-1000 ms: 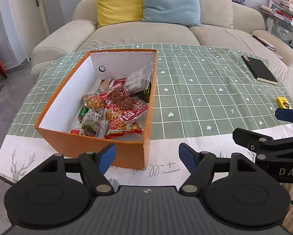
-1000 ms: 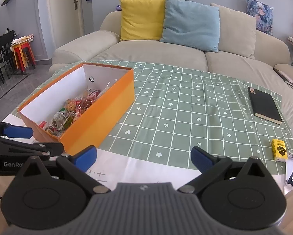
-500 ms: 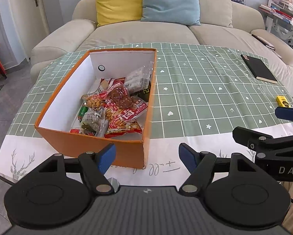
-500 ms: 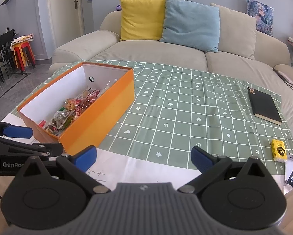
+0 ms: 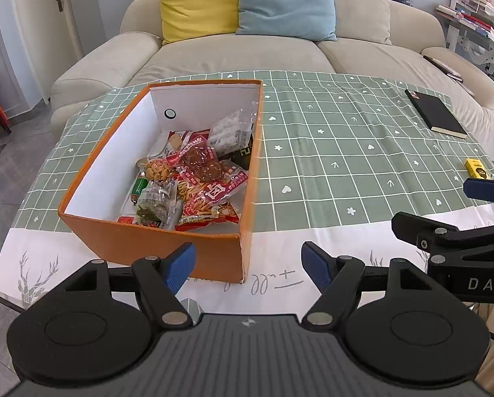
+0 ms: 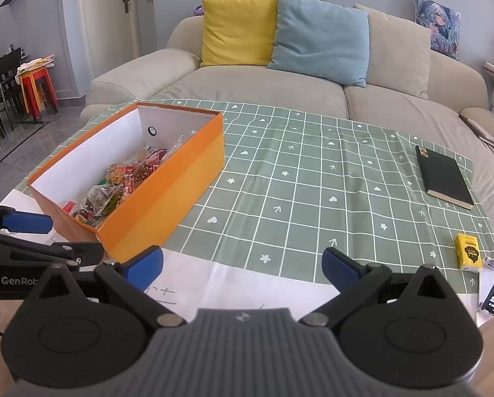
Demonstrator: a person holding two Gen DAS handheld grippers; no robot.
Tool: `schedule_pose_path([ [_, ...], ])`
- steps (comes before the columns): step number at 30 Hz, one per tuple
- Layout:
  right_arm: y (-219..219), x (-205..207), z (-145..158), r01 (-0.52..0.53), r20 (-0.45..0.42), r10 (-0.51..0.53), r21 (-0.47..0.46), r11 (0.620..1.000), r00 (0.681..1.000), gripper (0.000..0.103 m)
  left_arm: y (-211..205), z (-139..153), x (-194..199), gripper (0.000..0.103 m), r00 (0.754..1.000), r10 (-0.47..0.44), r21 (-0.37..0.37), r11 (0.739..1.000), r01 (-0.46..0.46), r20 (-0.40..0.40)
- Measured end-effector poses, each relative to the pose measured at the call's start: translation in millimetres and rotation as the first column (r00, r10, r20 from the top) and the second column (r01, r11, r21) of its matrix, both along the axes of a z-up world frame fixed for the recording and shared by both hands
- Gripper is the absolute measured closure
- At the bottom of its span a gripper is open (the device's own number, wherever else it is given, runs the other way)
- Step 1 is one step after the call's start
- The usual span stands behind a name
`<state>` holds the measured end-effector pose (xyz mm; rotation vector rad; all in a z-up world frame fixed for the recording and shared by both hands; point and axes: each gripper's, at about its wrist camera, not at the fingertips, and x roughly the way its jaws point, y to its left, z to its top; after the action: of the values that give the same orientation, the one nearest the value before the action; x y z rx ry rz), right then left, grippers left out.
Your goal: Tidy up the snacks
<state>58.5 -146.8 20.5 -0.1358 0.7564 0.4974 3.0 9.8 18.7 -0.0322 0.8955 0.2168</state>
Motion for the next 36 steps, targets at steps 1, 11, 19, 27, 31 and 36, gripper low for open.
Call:
schedule_pose_path([
  [1,-0.1,0.0,-0.1,0.000,0.001,0.000,0.000,1.000,1.000,0.004,-0.2,0.2,0.1,0.017,1.000,0.000,0.000,1.000,0.000,0.001],
  [11,0.6,0.4,-1.6,-0.002,-0.007,0.002,-0.010,1.000,1.000,0.004,-0.5,0.5,-0.8,0.017,1.000,-0.016,0.003,1.000,0.016,0.009],
  [19,2.0,0.3,-2.7,-0.001,-0.006,0.001,-0.018,1.000,1.000,0.004,1.6,4.4,-2.9,0.019,1.000,-0.001,0.010,1.000,0.001,0.027],
  [27,2.0,0.2,-2.9,-0.001,-0.006,0.001,-0.017,1.000,1.000,0.004,3.7,6.5,-2.5,0.019,0.999,-0.001,0.007,1.000,0.001,0.036],
  [31,2.2,0.2,-2.9,-0.001,-0.006,0.001,-0.018,1.000,1.000,0.004,2.8,6.7,-3.0,0.019,0.999,-0.003,0.003,1.000,0.003,0.038],
  [36,2.8,0.1,-4.0,-0.003,-0.010,0.002,-0.019,1.000,1.000,0.004,0.6,6.9,-3.6,0.019,0.999,-0.013,0.007,1.000,0.012,0.046],
])
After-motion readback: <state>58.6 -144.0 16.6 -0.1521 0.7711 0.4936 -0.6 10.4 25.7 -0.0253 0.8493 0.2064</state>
